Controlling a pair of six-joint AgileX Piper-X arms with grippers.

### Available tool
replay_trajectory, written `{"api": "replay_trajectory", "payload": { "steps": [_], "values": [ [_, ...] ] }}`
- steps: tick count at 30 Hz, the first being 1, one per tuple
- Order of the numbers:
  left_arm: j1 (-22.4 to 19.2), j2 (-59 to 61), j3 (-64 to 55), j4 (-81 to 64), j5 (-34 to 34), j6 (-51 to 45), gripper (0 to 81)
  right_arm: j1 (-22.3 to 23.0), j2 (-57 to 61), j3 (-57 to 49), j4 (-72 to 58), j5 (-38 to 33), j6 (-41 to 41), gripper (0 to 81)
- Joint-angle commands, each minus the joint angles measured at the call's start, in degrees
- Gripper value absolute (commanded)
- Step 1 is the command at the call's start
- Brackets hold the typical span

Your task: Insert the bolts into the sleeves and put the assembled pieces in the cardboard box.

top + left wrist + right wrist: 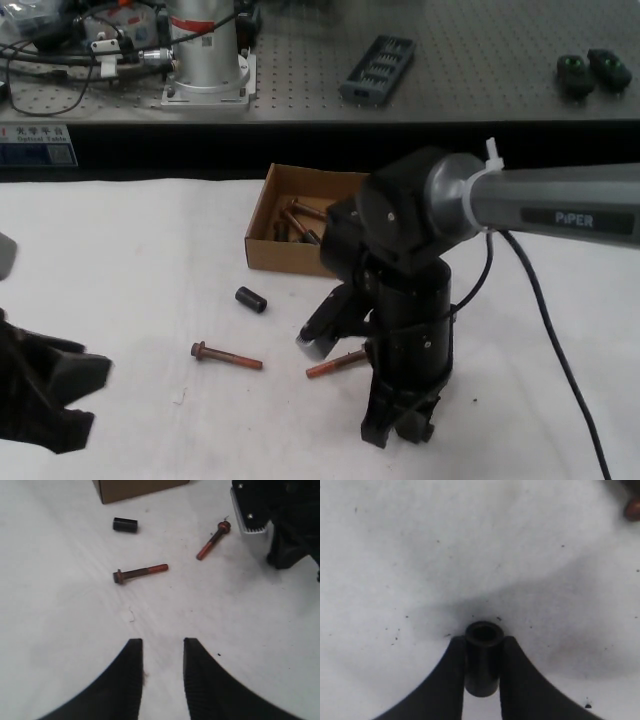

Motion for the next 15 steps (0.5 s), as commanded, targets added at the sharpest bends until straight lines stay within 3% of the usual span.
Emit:
{"api": "replay_trajectory", "payload": {
  "steps": [1,8,15],
  "values": [
    [-0.14,4.48,-0.25,-1.67,3.66,-0.94,21.4,-0.94,-2.13,-0.1,-0.15,-1.49,0.64,4.3],
    [-6.11,17.19,-8.65,-3.62,2.5,-0.17,38.2,-6.22,-15.93,5.07,-10.62,-11.42,5.22,4.3],
    [-13.88,29.18,-19.85,-3.9,-2.39,7.0,34.8,-9.25,-31.95,24.01,-29.49,-15.23,8.29,4.3]
  ]
}}
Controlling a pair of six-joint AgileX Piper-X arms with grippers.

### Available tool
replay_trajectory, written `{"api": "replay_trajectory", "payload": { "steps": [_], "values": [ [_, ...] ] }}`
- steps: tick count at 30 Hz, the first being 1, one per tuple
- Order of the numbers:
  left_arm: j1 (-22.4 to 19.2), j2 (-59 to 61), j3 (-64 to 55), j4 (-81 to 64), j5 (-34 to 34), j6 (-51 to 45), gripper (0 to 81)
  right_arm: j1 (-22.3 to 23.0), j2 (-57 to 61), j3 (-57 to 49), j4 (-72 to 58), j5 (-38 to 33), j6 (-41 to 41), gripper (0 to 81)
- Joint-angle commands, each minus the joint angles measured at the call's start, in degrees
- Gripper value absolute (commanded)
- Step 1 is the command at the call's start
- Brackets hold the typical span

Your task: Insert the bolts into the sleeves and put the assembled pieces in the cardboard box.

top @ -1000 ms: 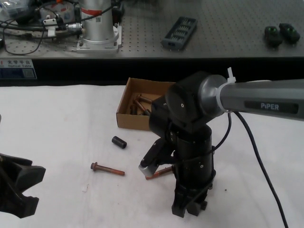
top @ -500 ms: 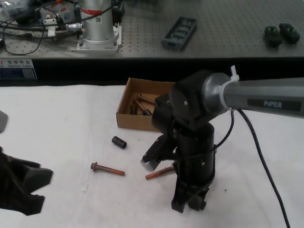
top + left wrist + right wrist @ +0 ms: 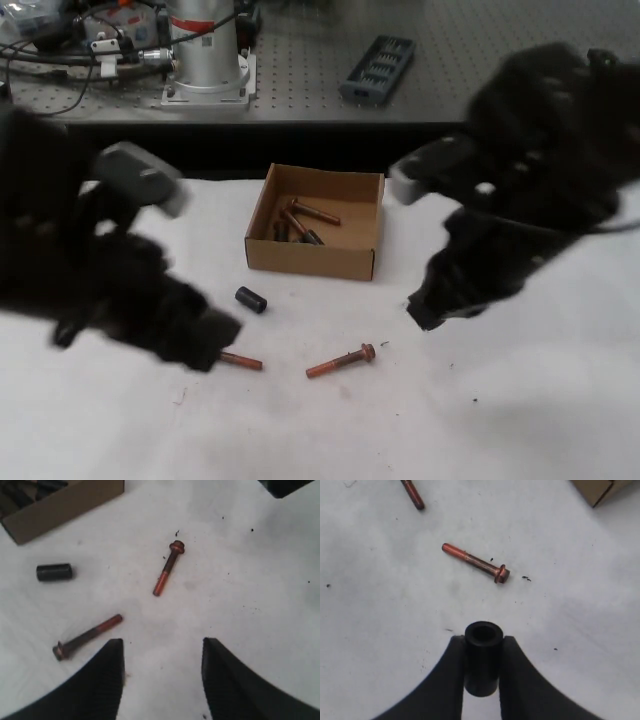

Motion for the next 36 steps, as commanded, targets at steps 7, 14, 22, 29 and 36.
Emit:
{"api": "replay_trajectory", "payload": {
  "steps": [7,14,22,29,36],
  "values": [
    [-7.94,13.09,-8.19,1.86,-4.85,8.83,34.8,-1.3,-7.17,13.78,-12.43,-3.42,5.5,4.3],
    [-13.02,20.39,-13.88,4.53,-9.46,11.61,34.8,-1.3,-11.25,18.38,-14.82,-3.4,7.19,4.3],
    [-13.85,25.35,-19.75,6.12,-13.35,16.56,34.8,-1.3,-13.92,19.57,-15.78,-3.76,7.19,4.3],
    [-13.85,27.37,-22.64,6.44,-13.58,17.96,35.1,-1.3,-14.98,20.1,-17.63,-3.76,7.19,4.3],
    [-13.64,30.32,-22.79,6.44,-13.81,20.24,35.1,-1.3,-14.98,20.1,-17.63,-3.76,7.19,4.3]
  ]
}}
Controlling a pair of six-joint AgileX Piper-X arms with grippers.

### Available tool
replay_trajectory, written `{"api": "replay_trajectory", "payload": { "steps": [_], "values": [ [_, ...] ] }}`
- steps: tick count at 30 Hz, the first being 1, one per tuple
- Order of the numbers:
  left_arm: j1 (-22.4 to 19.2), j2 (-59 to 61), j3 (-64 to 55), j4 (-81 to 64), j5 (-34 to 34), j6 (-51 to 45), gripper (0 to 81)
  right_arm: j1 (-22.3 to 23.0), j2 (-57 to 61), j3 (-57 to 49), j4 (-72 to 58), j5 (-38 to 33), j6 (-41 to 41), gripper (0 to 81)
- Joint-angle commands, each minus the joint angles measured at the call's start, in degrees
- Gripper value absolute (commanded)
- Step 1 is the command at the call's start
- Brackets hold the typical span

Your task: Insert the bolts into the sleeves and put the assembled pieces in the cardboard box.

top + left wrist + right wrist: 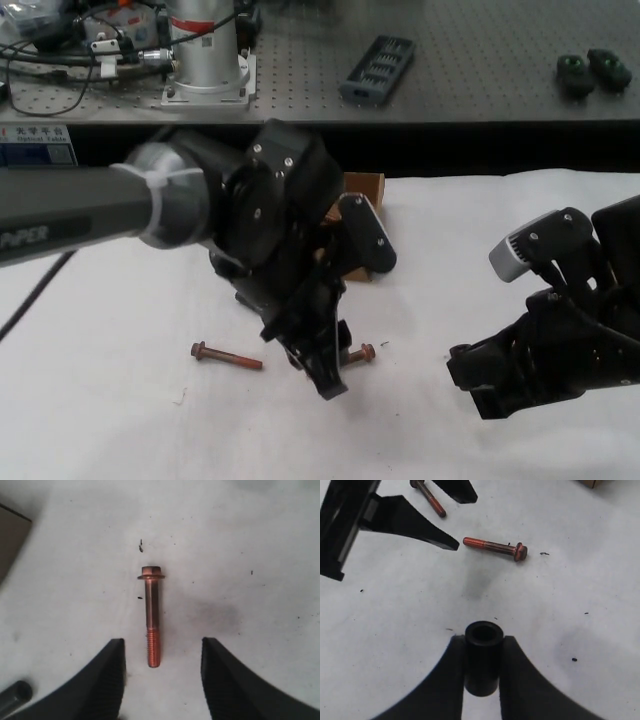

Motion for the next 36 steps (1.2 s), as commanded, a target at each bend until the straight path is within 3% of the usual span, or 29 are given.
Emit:
{"api": "replay_trajectory", "payload": {
  "steps": [1,9,36],
  "values": [
    [-0.01,2.26,-1.04,0.08,-0.51,2.29,35.1,-0.37,-0.73,-0.06,-0.91,-0.71,0.07,4.3],
    [0.07,6.89,-4.7,0.61,-0.39,2.34,40.5,-0.37,-0.73,-0.06,-0.91,-0.71,0.07,4.3],
    [0.16,13.93,-8.68,-1.86,2.23,0.95,38.2,-0.37,-0.71,-0.06,-0.91,-0.71,1.64,4.3]
  ]
}}
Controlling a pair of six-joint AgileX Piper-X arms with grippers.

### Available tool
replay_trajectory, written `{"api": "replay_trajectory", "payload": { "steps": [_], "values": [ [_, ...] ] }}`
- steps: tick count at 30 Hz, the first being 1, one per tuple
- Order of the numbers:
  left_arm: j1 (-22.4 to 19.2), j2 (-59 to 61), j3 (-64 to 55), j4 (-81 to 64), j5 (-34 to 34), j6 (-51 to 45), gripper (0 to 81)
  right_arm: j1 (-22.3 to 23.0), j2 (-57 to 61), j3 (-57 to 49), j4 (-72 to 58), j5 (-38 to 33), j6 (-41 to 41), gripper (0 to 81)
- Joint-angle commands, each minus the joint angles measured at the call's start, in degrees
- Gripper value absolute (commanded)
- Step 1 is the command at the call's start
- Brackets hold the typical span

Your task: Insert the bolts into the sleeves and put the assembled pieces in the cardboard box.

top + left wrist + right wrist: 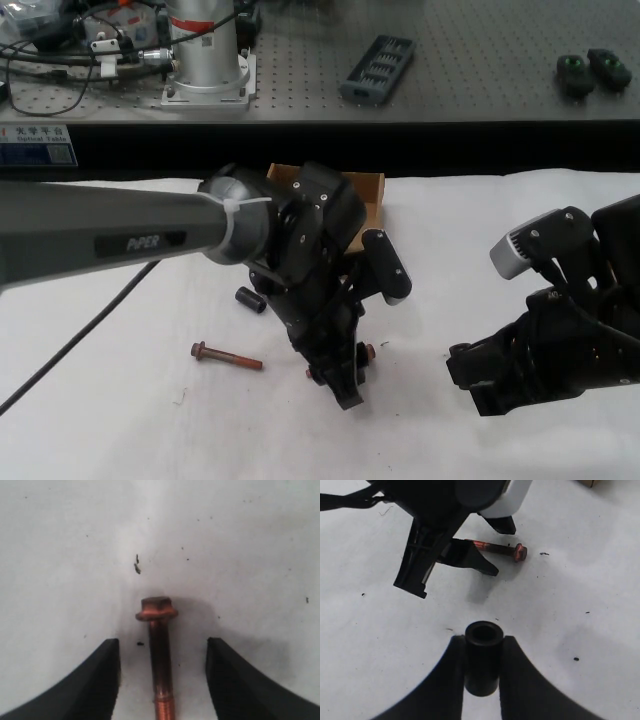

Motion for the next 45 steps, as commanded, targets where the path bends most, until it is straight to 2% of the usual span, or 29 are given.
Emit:
{"api": "replay_trajectory", "payload": {
  "steps": [1,7,9,13,14,21,24,28,33,36,39,42,45],
  "values": [
    [0.16,1.51,-1.4,-0.59,0.53,-2.01,37.9,-0.37,-0.71,-0.06,-0.95,-0.71,0.26,4.3],
    [0.16,2.76,-1.37,1.38,1.09,-2.62,33.5,-0.37,-0.71,-0.06,-0.95,-0.71,0.26,4.3],
    [0.16,2.73,-1.37,1.37,0.9,-2.94,27.0,-0.37,-0.71,-0.06,-0.95,-0.71,0.26,4.3],
    [0.16,2.73,-1.89,1.99,0.91,-3.67,2.9,-0.37,-0.71,-0.06,-0.95,-0.71,0.26,4.3],
    [0.16,2.73,-2.0,2.11,0.91,-3.91,0.4,-0.37,-0.71,-0.06,-0.95,-0.71,0.26,4.3],
    [2.32,-0.95,-2.89,1.63,2.56,-18.73,0.6,-0.37,-0.71,-0.06,-1.16,-0.71,0.24,4.3],
    [6.18,-4.25,-2.89,-2.79,10.47,-27.98,0.6,-0.37,-0.71,-0.06,-3.0,-0.71,0.24,4.3],
    [12.83,-9.96,0.36,-17.54,13.02,-44.11,0.6,-0.37,-0.71,-0.06,-8.81,-2.13,0.87,4.3],
    [19.3,-18.09,8.19,-33.49,14.32,-59.29,0.6,-0.37,0.56,-0.06,-20.7,-9.46,6.16,4.3],
    [21.46,-23.4,15.13,-44.53,14.73,-67.0,0.6,-0.37,2.03,-0.06,-26.85,-13.07,10.86,4.3],
    [21.78,-26.87,23.12,-59.39,15.75,-74.92,0.6,-0.37,3.48,-0.06,-33.7,-20.21,13.15,4.3],
    [21.23,-27.33,29.23,-74.8,19.45,-86.69,0.6,-0.19,5.3,-0.06,-41.0,-26.74,15.87,4.3],
    [19.94,-27.32,33.9,-83.42,22.0,-92.61,0.6,-0.19,7.33,0.06,-44.85,-32.24,16.69,4.3]
  ]
}}
